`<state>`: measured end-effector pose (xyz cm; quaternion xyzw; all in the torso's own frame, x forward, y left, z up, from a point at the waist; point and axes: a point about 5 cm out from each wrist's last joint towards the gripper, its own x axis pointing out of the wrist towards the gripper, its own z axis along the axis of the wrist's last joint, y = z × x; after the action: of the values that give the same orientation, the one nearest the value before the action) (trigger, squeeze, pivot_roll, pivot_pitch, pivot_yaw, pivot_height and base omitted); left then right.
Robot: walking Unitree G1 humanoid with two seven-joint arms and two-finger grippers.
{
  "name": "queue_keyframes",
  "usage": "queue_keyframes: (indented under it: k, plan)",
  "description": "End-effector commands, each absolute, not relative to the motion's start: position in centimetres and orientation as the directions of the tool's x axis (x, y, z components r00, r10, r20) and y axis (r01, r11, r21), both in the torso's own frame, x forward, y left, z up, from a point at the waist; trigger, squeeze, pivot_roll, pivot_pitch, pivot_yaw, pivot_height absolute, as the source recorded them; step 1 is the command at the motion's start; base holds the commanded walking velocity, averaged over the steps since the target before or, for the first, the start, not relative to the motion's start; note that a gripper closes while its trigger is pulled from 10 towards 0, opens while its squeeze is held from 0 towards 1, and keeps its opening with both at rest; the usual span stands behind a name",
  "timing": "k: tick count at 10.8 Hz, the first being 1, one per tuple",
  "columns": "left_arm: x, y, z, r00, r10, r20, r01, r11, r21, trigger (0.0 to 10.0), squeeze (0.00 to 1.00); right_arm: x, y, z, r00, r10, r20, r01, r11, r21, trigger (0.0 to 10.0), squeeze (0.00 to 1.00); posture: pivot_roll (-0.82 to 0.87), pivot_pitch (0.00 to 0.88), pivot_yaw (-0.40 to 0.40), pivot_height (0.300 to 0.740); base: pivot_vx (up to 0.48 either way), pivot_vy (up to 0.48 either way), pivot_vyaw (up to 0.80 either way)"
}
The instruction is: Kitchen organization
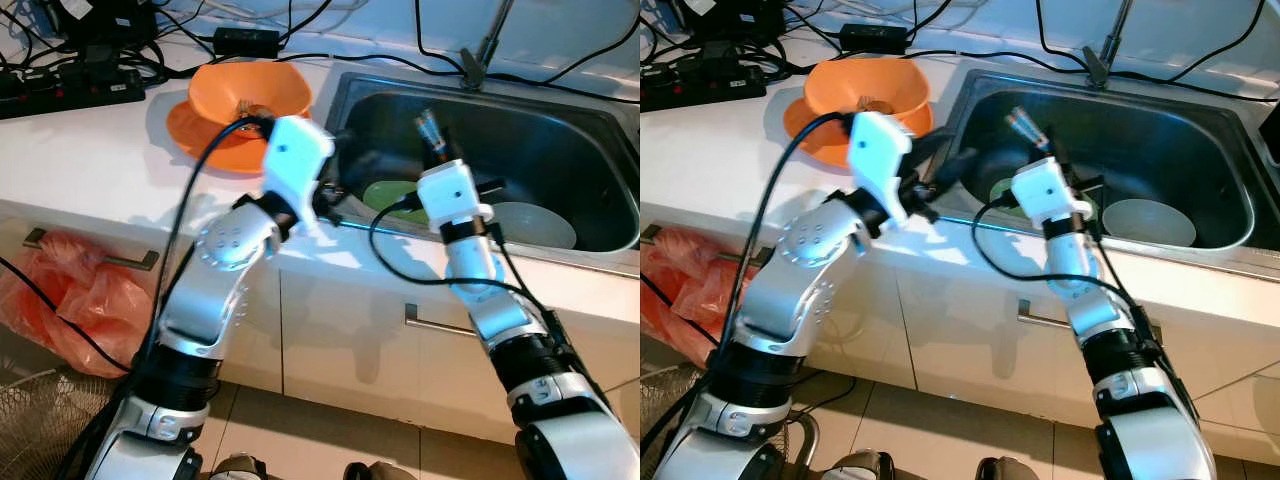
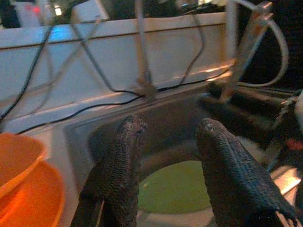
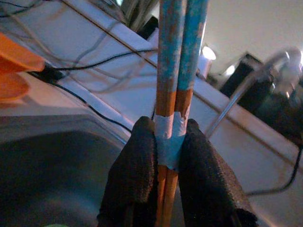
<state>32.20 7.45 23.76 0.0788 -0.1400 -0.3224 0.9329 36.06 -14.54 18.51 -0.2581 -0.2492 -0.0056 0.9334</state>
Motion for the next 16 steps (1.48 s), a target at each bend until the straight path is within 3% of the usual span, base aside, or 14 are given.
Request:
queue_keyframes:
  k: [1,2,3,4,9,12,13,14,16]
  plan:
    - [32.4,7.9,23.1,0.78,-0.593,0.199,0.551,0.802,0.231,10.0,0.0,36.4,-15.2,19.1,0.881,0.082,0.467,0.154,0.882,-0.445,0.0,0.0,0.08,0.09,-0.047,0.74,0.0,0.0,0.0]
    - [33.1,8.6,22.3,0.825,-0.532,0.19,0.492,0.842,0.221,10.0,0.0,36.8,-15.4,19.1,0.893,0.063,0.446,0.149,0.894,-0.423,0.0,0.0,0.08,0.09,-0.047,0.74,0.0,0.0,0.0]
    - [33.6,9.3,21.4,0.864,-0.476,0.166,0.441,0.873,0.21,10.0,0.0,37.0,-15.5,19.0,0.903,0.047,0.428,0.144,0.903,-0.404,3.6,0.0,0.08,0.078,-0.051,0.74,0.0,0.0,0.0]
    - [34.3,10.2,19.6,0.906,-0.409,0.11,0.385,0.903,0.188,10.0,0.0,37.4,-15.9,19.1,0.918,0.013,0.396,0.131,0.933,-0.336,10.0,0.0,0.08,0.073,-0.054,0.74,0.0,0.0,0.0]
    - [33.8,9.3,16.3,0.904,-0.427,0.014,0.422,0.899,0.117,10.0,0.0,39.1,-16.7,17.7,0.981,-0.092,0.169,0.097,0.995,-0.022,10.0,0.0,0.09,0.054,-0.063,0.74,0.0,0.0,0.0]
    - [33.6,8.7,16.0,0.896,-0.445,0.006,0.441,0.89,0.119,10.0,0.0,39.2,-16.6,15.5,0.994,-0.104,0.025,0.104,0.994,0.018,10.0,0.0,0.09,0.047,-0.067,0.74,0.0,0.0,0.0]
    - [33.6,8.7,16.0,0.896,-0.443,0.006,0.44,0.89,0.119,10.0,0.0,39.2,-16.3,15.1,0.996,-0.094,-0.01,0.094,0.995,0.02,10.0,0.12,0.09,0.047,-0.067,0.74,0.0,0.0,0.0]
    - [33.7,8.7,16.2,0.899,-0.439,0.01,0.434,0.892,0.125,10.0,0.0,39.2,-16.2,15.1,0.996,-0.084,-0.011,0.084,0.996,0.023,10.0,1.0,0.1,0.069,-0.074,0.74,0.0,0.0,0.0]
    - [33.7,8.7,16.3,0.899,-0.437,0.012,0.432,0.893,0.126,10.0,0.0,39.2,-16.3,15.1,0.996,-0.089,-0.011,0.09,0.996,0.025,10.0,1.0,0.1,0.074,-0.074,0.74,0.0,0.0,0.0]
